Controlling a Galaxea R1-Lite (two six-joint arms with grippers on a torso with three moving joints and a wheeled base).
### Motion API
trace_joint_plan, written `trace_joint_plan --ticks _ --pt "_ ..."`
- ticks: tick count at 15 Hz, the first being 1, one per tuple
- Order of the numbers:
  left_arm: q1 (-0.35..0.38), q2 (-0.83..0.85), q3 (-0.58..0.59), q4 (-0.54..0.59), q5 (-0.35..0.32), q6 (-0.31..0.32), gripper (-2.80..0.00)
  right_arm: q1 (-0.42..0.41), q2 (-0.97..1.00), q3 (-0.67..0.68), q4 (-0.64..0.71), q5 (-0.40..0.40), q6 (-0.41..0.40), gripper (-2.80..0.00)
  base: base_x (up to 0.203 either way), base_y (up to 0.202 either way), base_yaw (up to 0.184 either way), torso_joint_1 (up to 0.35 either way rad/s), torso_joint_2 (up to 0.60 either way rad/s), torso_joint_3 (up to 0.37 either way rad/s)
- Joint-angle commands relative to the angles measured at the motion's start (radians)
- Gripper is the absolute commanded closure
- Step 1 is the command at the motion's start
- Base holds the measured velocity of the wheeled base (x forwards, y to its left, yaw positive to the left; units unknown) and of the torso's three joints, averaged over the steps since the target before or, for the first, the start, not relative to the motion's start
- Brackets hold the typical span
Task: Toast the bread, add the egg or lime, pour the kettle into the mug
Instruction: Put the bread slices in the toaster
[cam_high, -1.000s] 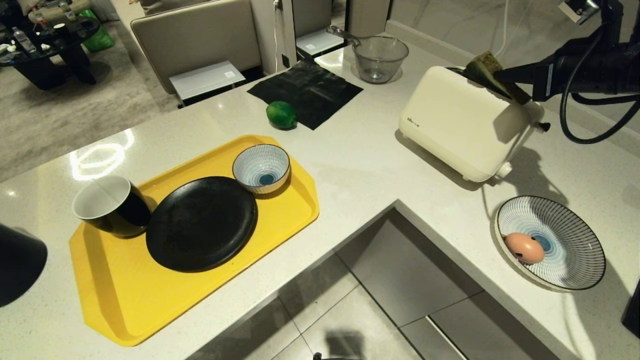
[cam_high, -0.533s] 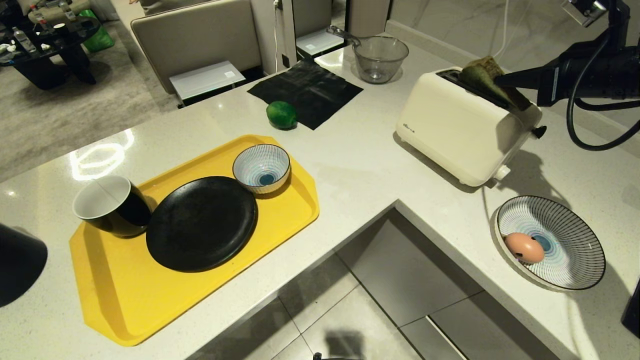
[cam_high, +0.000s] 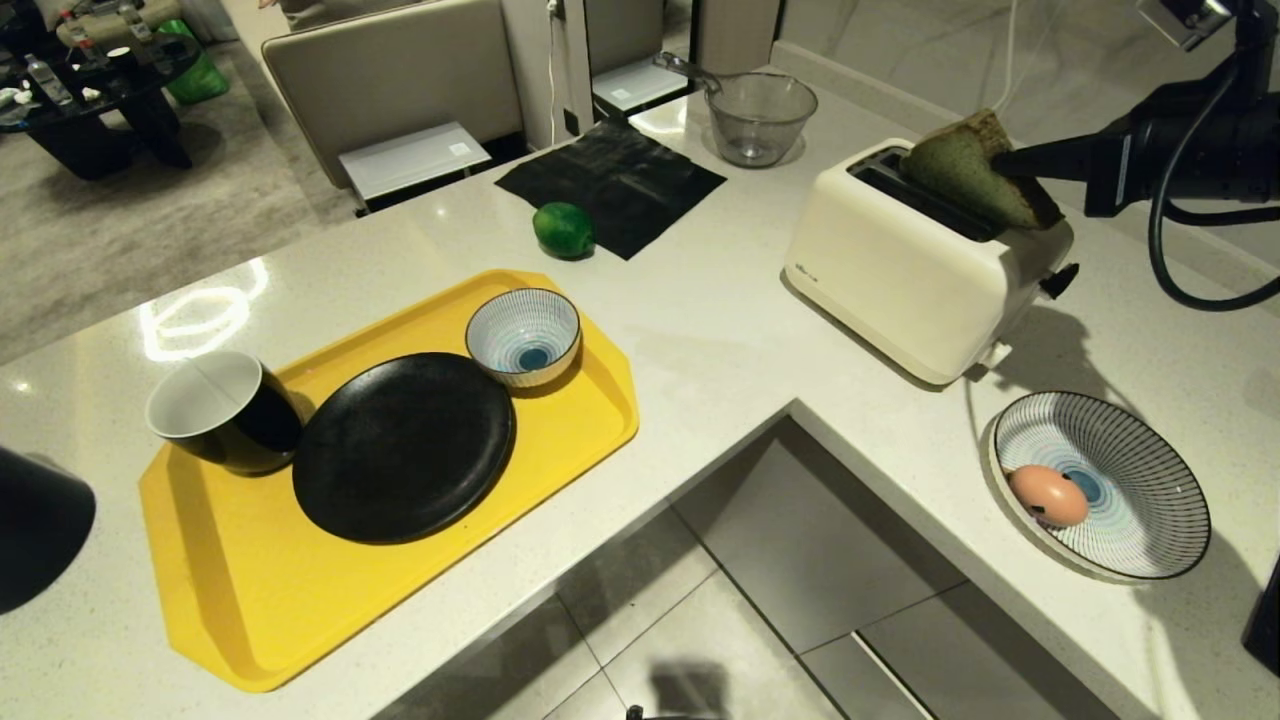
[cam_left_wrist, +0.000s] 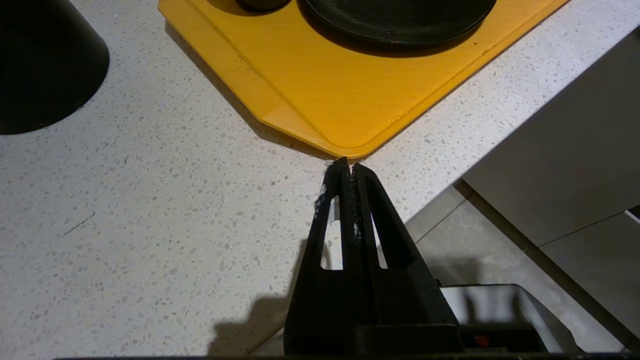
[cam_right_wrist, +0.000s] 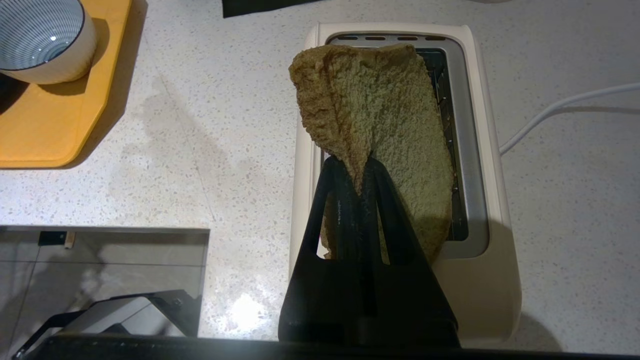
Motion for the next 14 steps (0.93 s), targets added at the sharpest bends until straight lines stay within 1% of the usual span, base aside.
trace_joint_plan --ticks 1,7,9,14 --pt "0.000 0.001 0.000 0.000 0.000 0.000 0.00 0.001 -0.019 0.003 0.002 0.003 0.003 0.00 0.000 0.000 0.000 0.000 0.00 0.000" --pt "0.000 0.001 0.000 0.000 0.000 0.000 0.00 0.001 -0.038 0.021 0.006 0.003 0.003 0.00 0.000 0.000 0.000 0.000 0.00 0.000" --pt "0.000 0.001 0.000 0.000 0.000 0.000 0.00 0.001 -0.047 0.048 0.006 0.003 0.003 0.00 0.000 0.000 0.000 0.000 0.00 0.000" --pt "0.000 0.001 0.000 0.000 0.000 0.000 0.00 0.021 -0.043 0.052 0.006 0.015 0.003 0.00 0.000 0.000 0.000 0.000 0.00 0.000"
